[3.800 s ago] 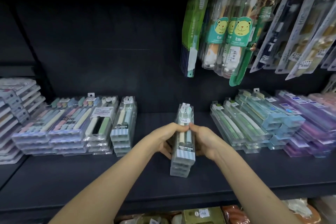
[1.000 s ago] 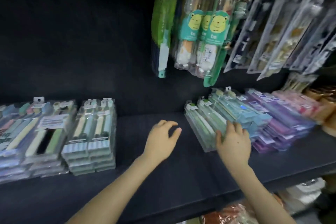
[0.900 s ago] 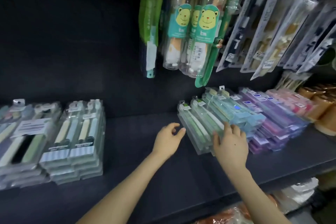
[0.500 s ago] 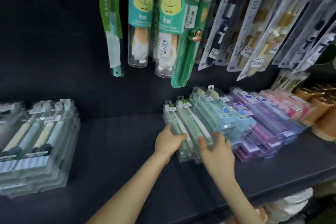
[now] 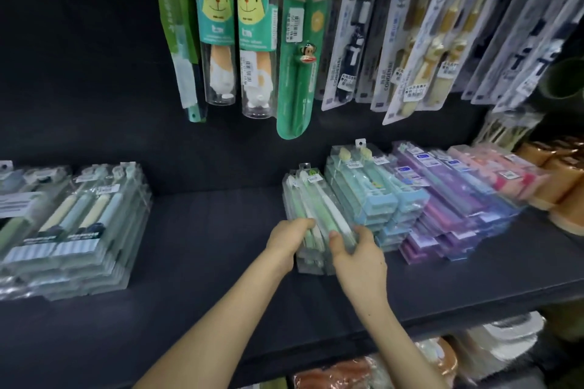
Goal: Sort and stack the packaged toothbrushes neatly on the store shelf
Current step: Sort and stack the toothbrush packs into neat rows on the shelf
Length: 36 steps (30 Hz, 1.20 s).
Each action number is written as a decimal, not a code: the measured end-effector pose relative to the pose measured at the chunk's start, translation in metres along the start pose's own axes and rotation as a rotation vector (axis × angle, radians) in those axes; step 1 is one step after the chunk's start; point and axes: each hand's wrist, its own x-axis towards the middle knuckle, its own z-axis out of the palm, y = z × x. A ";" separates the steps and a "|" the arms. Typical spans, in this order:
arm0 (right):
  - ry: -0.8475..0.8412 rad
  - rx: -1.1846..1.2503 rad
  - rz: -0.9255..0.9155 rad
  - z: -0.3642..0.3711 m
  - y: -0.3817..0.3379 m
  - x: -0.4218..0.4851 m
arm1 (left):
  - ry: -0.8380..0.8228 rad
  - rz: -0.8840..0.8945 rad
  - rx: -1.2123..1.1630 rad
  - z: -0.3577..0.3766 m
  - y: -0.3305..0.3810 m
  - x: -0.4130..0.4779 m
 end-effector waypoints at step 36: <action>-0.350 0.181 0.169 0.044 -0.042 -0.003 | 0.151 0.004 -0.129 -0.140 -0.030 -0.048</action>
